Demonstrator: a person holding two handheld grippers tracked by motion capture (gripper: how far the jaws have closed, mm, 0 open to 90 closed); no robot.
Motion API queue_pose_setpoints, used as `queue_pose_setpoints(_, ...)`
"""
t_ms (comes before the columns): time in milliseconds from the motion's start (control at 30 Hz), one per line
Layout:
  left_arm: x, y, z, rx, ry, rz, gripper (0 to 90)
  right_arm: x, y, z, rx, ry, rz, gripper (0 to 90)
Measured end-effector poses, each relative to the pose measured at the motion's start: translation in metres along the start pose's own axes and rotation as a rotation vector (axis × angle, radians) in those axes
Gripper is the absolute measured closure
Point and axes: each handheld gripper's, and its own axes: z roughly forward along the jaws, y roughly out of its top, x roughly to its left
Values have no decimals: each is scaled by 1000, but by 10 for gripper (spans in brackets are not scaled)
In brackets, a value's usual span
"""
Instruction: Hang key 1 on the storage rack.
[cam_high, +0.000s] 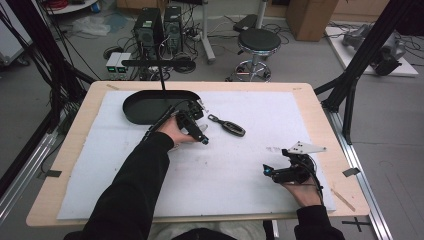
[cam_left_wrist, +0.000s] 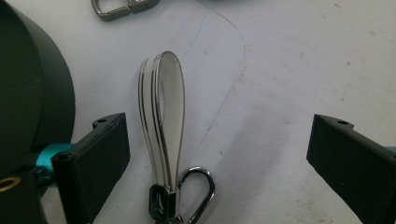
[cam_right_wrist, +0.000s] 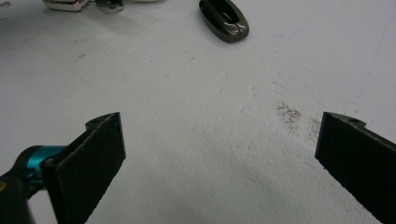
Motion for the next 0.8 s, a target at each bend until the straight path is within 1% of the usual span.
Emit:
queue_pose_setpoints(33,2,1,1,11,1,-2,81,0,0,0,2,1,1,8)
queue_pose_setpoints(100,4,1,4,17,0,-20,97,0,0,0,3,0,1,8)
queue_pose_setpoints(133,6,2,5,23,7,-16,109,0,0,1,5,3,6,8)
queue_pose_setpoints(200,9,1,7,26,2,-28,121,-1,0,1,2,-1,3,8)
queue_pose_setpoints(267,12,1,8,35,7,-34,163,-1,0,1,3,-2,7,9)
queue_pose_setpoints(333,15,-1,9,45,26,-39,212,-1,0,0,1,-3,4,8)
queue_pose_setpoints(367,16,-1,9,48,28,-41,262,-1,0,1,3,-2,7,8)
queue_pose_setpoints(400,17,-2,9,46,26,-46,262,-1,0,1,3,-2,7,8)
queue_pose_setpoints(433,18,-2,9,44,27,-50,280,-1,0,1,4,-2,6,9)
queue_pose_setpoints(567,17,-2,8,39,49,-43,463,-1,0,1,4,-3,7,8)
queue_pose_setpoints(633,16,-2,8,44,81,-32,557,-1,0,1,4,-3,6,8)
queue_pose_setpoints(700,15,-2,8,39,107,-15,633,-1,0,1,3,-2,3,9)
queue_pose_setpoints(733,14,-2,8,38,116,-17,657,-1,0,1,6,-1,6,9)
queue_pose_setpoints(800,11,-1,9,44,131,-8,682,-1,0,1,8,2,8,9)
